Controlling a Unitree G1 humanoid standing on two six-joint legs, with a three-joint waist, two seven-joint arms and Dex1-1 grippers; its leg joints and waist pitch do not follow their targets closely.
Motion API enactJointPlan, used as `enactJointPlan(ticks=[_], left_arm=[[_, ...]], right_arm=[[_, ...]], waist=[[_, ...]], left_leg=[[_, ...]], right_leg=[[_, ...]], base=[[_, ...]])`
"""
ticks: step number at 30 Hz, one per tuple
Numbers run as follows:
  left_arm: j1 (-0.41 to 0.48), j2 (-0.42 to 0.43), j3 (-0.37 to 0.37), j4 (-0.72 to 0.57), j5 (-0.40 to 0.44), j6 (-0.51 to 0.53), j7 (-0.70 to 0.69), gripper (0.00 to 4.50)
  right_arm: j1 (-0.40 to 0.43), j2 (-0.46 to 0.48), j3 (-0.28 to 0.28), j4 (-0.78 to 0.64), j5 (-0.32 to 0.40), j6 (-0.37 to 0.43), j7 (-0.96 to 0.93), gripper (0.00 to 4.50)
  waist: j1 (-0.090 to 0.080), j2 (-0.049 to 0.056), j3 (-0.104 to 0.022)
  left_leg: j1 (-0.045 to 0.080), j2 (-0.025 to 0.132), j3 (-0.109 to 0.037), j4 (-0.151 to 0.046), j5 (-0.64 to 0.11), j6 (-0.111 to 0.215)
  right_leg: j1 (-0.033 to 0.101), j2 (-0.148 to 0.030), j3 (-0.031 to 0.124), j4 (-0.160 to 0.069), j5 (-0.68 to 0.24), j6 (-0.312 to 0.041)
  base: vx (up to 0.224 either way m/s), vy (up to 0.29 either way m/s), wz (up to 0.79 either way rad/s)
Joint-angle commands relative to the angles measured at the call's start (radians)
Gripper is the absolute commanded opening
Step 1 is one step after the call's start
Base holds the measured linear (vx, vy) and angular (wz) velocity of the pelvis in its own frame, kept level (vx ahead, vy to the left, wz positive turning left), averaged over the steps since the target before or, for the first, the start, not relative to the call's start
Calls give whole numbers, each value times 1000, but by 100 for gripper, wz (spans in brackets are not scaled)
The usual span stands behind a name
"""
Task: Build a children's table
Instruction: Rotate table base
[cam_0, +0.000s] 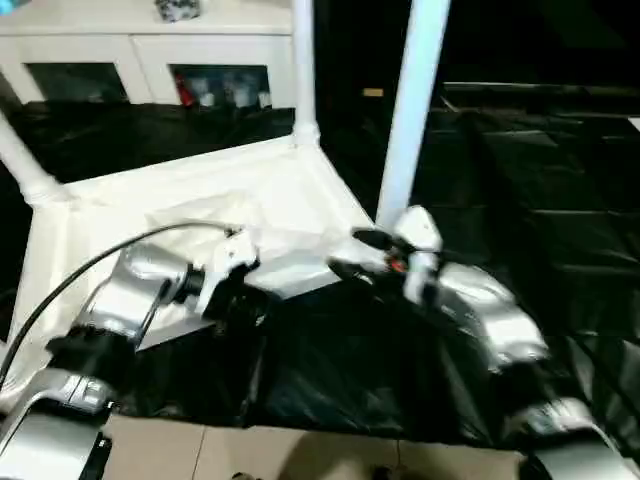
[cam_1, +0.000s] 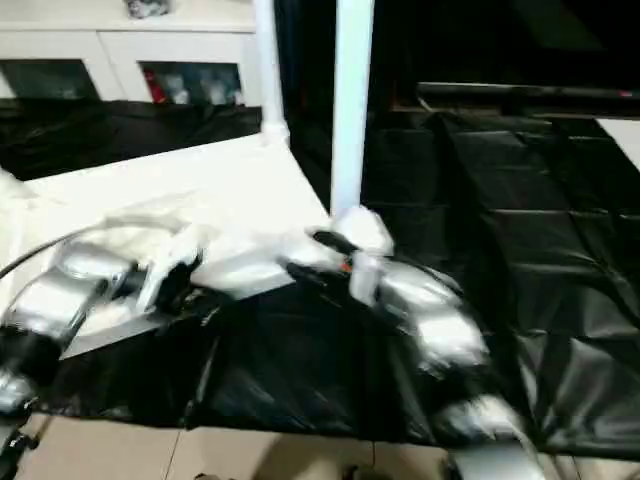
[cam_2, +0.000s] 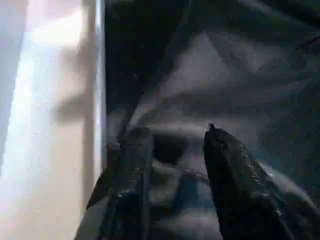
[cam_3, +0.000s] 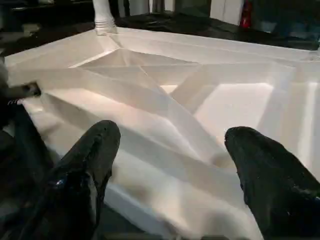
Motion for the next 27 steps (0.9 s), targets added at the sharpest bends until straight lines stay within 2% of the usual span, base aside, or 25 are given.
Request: enactJointPlan(ticks=[1,2,3,4,7,10,12,13,16,17,19,21,22,25,27], left_arm=[[3,33,-8,22,71,4,74,208],[5,35,-8,19,73,8,79,220],[11,37,-8,12,79,16,94,229],[22,44,-11,-19,77,41,103,229],[42,59,-17,-64,90,66,136,258],[56,63,-7,-84,110,55,201,280],[57,61,-1,-84,113,44,216,302],[60,60,9,-82,116,28,237,312],[68,57,32,-89,117,14,279,328],[78,56,52,-100,115,9,312,328],[85,55,66,-109,112,7,334,362],[114,56,95,-136,100,-19,374,362],[132,57,109,-153,91,-34,391,385],[171,54,141,-191,73,-40,438,400],[191,52,158,-206,60,-66,450,430]], right_arm=[[-82,45,-7,135,-40,-24,-117,386],[-91,51,-7,149,-44,-25,-131,386],[-115,65,-9,183,-53,-28,-166,386],[-130,73,-10,206,-57,-31,-186,386],[-181,100,-42,279,-47,-41,-278,386],[-263,126,-129,401,-10,-61,-469,386],[-278,128,-152,423,3,-66,-504,386],[-294,124,-182,453,21,-74,-544,386],[-316,112,-220,493,41,-92,-597,386],[-327,103,-235,509,47,-105,-613,386],[-332,97,-241,516,50,-112,-618,386],[-336,81,-253,532,55,-122,-634,386],[-339,72,-264,545,57,-129,-645,386],[-346,55,-285,572,53,-146,-666,386],[-346,48,-289,578,51,-150,-666,386]], waist=[[-7,-4,-65],[-8,-2,-65],[-9,-6,-66],[-8,-3,-66],[-6,-2,-71],[-7,-5,-71],[-5,-4,-69],[-2,-9,-69],[1,-5,-70],[-1,-10,-71],[0,-10,-72],[1,-10,-71],[3,-9,-72],[9,-12,-72],[10,-13,-73]], left_leg=[[20,20,-15,-81,-327,-17],[19,20,-16,-82,-330,-22],[22,20,-14,-82,-334,-26],[24,20,-14,-82,-332,-26],[26,22,-10,-78,-295,-30],[23,17,-9,-77,-278,-31],[27,17,-6,-75,-298,-33],[26,16,-7,-75,-298,-33],[25,16,-8,-75,-292,-34],[22,16,-8,-74,-290,-34],[21,16,-8,-73,-290,-30],[21,15,-7,-72,-290,-26],[21,16,-7,-72,-286,-25],[23,14,-5,-71,-286,-24],[19,13,-5,-69,-280,-20]], right_leg=[[40,-43,36,-57,-358,-218],[41,-44,36,-57,-361,-216],[40,-43,38,-59,-359,-211],[40,-42,39,-59,-349,-209],[40,-43,42,-50,-273,-235],[44,-39,41,-47,-248,-240],[39,-40,42,-50,-273,-233],[42,-39,41,-50,-279,-225],[41,-38,39,-48,-269,-220],[43,-38,39,-45,-260,-222],[44,-39,39,-44,-256,-223],[43,-38,38,-44,-257,-224],[44,-38,38,-43,-252,-224],[41,-35,36,-44,-259,-221],[44,-35,36,-42,-248,-219]], base=[[0,0,0],[0,0,0],[0,0,0],[0,0,0],[0,0,0],[0,0,0],[0,0,0],[0,0,0],[0,0,0],[0,0,0],[0,0,0],[0,0,0],[0,0,0],[0,0,0],[0,0,0]])
